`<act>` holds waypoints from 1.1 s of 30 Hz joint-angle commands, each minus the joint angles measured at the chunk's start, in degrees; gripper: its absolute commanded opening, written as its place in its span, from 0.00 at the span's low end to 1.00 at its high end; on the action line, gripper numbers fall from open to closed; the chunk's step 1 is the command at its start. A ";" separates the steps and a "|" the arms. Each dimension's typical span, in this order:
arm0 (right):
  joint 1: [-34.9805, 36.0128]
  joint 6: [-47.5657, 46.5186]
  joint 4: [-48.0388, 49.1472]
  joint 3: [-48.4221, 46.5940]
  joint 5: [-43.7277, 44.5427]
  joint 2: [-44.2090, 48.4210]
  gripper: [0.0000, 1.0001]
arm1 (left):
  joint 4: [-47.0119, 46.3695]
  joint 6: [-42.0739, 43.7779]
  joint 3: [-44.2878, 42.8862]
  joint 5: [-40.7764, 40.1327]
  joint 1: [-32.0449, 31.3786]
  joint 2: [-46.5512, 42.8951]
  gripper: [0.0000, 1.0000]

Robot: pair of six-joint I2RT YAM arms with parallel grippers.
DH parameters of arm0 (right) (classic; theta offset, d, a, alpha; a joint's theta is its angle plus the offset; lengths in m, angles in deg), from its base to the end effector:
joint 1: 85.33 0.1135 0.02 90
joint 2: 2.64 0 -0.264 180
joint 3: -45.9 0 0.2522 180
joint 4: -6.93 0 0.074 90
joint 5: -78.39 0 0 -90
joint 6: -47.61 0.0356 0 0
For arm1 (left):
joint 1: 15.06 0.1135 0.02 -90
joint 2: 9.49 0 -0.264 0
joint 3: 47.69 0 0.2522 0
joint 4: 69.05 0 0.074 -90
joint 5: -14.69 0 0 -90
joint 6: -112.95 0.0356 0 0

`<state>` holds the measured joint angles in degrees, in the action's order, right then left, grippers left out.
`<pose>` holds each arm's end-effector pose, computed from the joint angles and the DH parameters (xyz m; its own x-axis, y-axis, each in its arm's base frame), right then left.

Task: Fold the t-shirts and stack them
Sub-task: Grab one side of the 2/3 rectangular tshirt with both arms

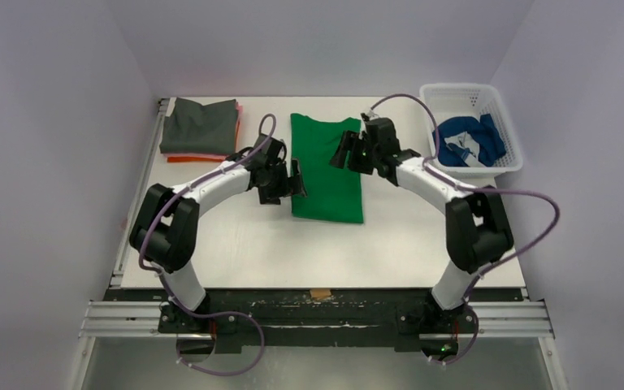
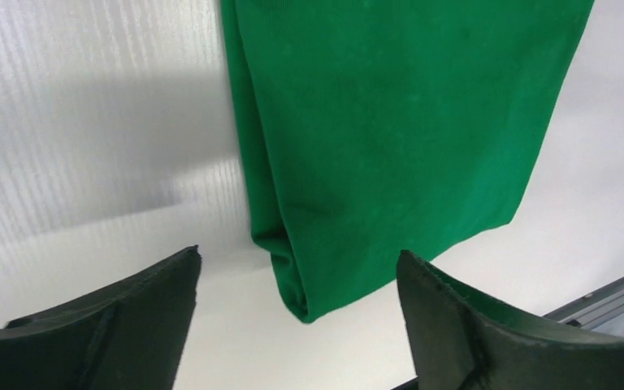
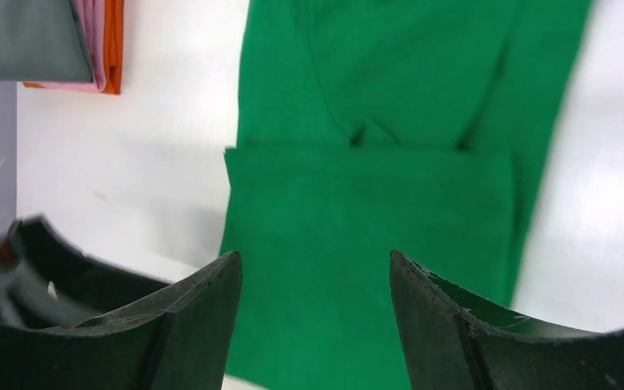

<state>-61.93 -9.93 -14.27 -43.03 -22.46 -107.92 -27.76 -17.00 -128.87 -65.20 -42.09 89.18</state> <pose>0.3809 0.1721 0.2308 -0.7548 0.2477 -0.6074 -0.1445 0.8404 0.5223 0.3150 -0.1677 0.2054 -0.9233 -0.2386 -0.3010 -0.0840 0.8901 -0.4479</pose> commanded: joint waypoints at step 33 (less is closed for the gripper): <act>-0.37 6.08 3.58 37.09 0.81 19.59 0.45 | -1.15 -1.45 7.68 -0.16 -3.73 6.97 0.00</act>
<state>-63.11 -5.16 -11.89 -7.30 -18.11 -87.66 -32.74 -19.51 -124.23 -62.53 -45.19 95.37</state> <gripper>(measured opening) 0.474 0.022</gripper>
